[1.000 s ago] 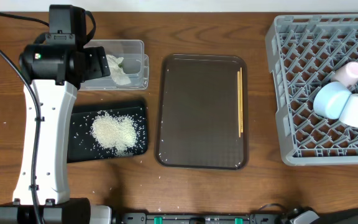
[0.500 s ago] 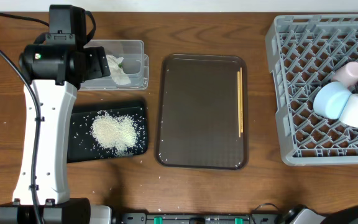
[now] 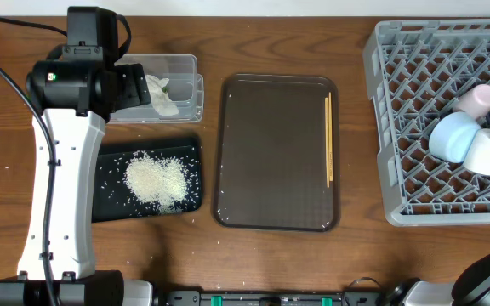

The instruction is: Sort waste into correct bins and load items into the dishwasher rack

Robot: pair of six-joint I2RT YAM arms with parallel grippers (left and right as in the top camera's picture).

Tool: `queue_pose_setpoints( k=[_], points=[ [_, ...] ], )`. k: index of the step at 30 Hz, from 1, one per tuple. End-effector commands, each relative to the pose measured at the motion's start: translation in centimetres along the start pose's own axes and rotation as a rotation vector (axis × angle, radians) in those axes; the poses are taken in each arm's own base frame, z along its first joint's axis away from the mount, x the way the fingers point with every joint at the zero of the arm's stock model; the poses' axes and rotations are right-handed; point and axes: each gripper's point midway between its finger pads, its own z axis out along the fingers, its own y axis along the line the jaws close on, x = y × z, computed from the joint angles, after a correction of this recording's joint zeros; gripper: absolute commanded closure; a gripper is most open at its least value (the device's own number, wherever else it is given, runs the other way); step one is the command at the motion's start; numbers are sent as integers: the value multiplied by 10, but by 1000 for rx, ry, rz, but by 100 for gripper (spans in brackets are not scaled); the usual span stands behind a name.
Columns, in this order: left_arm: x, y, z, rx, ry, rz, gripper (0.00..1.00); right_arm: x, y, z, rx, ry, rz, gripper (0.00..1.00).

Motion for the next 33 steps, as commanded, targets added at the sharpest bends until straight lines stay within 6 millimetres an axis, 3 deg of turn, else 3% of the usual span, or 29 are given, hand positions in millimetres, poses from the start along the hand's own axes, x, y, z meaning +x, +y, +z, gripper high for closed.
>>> queue_pose_setpoints(
  k=[1, 6, 10, 17, 19, 22, 33],
  points=[
    [0, 4, -2, -10, -5, 5, 4, 1, 14, -2, -54, 14, -26, 99],
    [0, 4, -2, -10, -5, 5, 4, 6, 16, -15, -48, 28, -19, 99],
    [0, 4, -2, -10, -5, 5, 4, 2, 11, -37, 14, -8, 81, 99],
    [0, 4, -2, -10, -5, 5, 4, -29, 42, -86, -99, -178, 74, 99],
    [0, 4, -2, -10, -5, 5, 4, -32, 49, -91, -127, -194, 63, 99],
    [0, 4, -2, -10, -5, 5, 4, -26, 50, -86, -111, -170, 44, 99],
    [0, 4, -2, -10, -5, 5, 4, 20, 6, -35, 104, 52, 99, 99]
  ],
)
